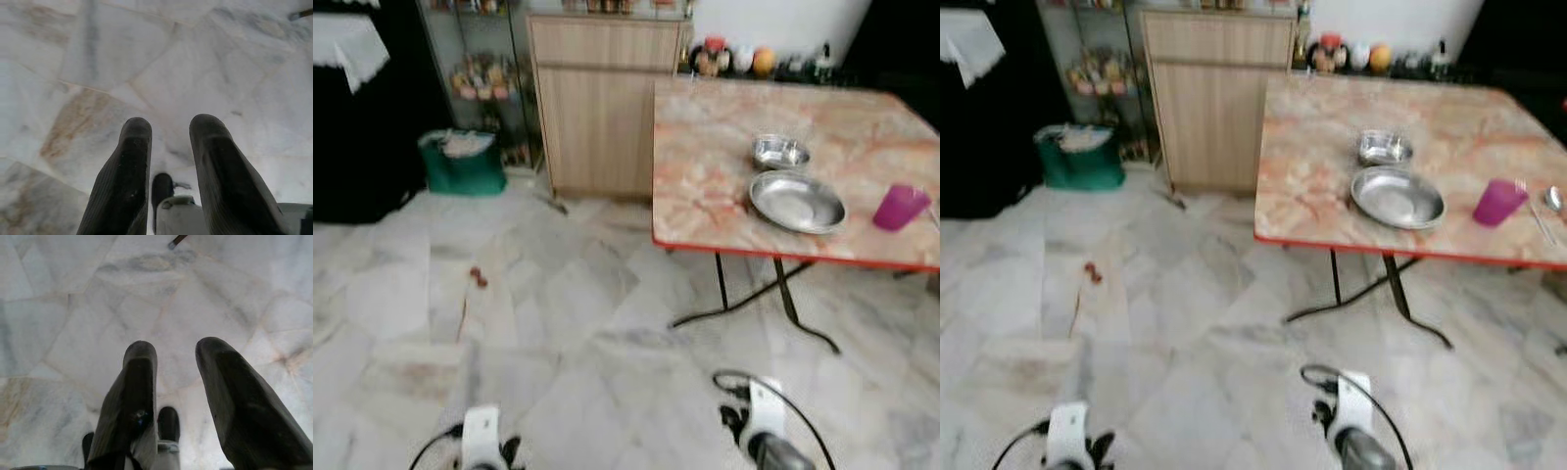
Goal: Setting the table
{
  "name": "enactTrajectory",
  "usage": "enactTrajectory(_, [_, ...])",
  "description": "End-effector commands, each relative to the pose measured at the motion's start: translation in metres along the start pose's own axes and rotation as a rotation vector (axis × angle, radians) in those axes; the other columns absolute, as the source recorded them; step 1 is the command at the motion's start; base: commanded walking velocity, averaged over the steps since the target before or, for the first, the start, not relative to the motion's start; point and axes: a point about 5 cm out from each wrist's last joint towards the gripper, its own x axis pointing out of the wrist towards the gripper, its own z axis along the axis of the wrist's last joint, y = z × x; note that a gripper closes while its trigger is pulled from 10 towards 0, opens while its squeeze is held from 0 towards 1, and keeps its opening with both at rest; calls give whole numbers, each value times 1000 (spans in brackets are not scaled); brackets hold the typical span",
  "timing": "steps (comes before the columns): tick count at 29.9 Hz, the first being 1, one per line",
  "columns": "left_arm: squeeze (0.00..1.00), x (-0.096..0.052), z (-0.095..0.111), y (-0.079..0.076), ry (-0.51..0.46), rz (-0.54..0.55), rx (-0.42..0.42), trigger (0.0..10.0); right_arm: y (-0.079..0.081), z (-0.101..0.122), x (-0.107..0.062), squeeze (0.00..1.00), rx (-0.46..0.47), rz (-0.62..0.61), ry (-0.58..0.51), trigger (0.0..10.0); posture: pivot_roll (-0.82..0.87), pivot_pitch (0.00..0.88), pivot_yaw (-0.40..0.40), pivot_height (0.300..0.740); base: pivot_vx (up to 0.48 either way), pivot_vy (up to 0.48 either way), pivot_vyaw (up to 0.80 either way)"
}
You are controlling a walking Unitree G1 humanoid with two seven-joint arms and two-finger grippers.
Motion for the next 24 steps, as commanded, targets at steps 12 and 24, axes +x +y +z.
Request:
enactTrajectory(12, [0, 2, 16, 16, -45, 70, -62, 10000, -7, 13, 1, 0, -10, -21, -29, 10000, 36, 0, -24, 740, 0, 0, 0])
enactTrajectory(24, [0, -9, -7, 37, -2, 90, -52, 10000, -45, -42, -21, 0, 69, -129, 102, 10000, -36, 0, 52, 740, 0, 0, 0])
